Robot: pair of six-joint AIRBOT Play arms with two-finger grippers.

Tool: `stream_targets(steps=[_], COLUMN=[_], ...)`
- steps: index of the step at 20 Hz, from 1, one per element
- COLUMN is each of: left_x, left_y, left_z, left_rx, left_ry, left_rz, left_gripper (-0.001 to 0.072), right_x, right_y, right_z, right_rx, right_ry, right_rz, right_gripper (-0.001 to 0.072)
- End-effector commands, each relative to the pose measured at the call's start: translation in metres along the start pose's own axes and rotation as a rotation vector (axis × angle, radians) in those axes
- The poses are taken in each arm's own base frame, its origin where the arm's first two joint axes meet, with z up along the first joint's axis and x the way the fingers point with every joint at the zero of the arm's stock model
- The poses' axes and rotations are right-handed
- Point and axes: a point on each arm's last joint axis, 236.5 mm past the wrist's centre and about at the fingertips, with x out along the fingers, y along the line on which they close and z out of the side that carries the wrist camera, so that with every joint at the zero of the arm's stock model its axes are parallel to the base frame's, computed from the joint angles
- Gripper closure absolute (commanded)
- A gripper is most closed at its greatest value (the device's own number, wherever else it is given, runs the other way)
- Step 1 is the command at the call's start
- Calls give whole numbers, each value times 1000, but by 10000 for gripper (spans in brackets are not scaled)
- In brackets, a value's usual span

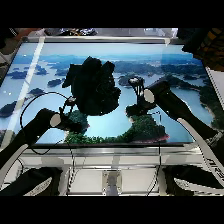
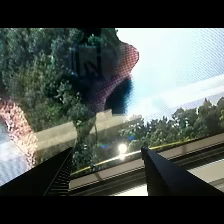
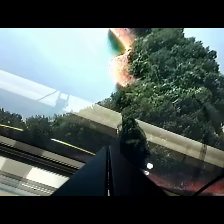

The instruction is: Fold the clothes and pants, and hang the long-sleeved shirts on hangers.

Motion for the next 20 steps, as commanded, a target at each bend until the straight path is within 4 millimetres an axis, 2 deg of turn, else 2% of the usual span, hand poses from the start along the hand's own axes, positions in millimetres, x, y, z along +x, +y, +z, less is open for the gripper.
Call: stream_targets(steps=[1,3,4,6,10,11,12,14,17,18,20], left_x=[0,0,0,0,0,0,0,0,0,0,0], left_y=[0,0,0,0,0,0,0,0,0,0,0], left_z=[0,0,0,0,0,0,0,0,0,0,0], left_rx=[-1,-1,-1,-1,-1,-1,0,-1,-1,-1,-1], left_ry=[0,0,0,0,0,0,0,0,-1,-1,-1], left_rz=[0,0,0,0,0,0,0,0,0,0,0], left_gripper=[245,245,245,245,245,246,245,245,245,245,245], right_x=[0,0,-1,-2,-5,-1,6,30,72,80,85], right_y=[4,5,6,9,20,23,27,30,39,46,54], right_z=[4,8,13,27,73,82,89,98,97,98,110], right_rx=[4,4,5,5,6,8,2,-16,-29,-52,-60], right_ry=[-17,-34,-56,-113,-301,-327,-343,-341,-266,-249,-253], right_rz=[14,18,23,38,82,93,103,101,117,141,162], right_gripper=[699,680,642,515,496,389,312,310,310,310,311])
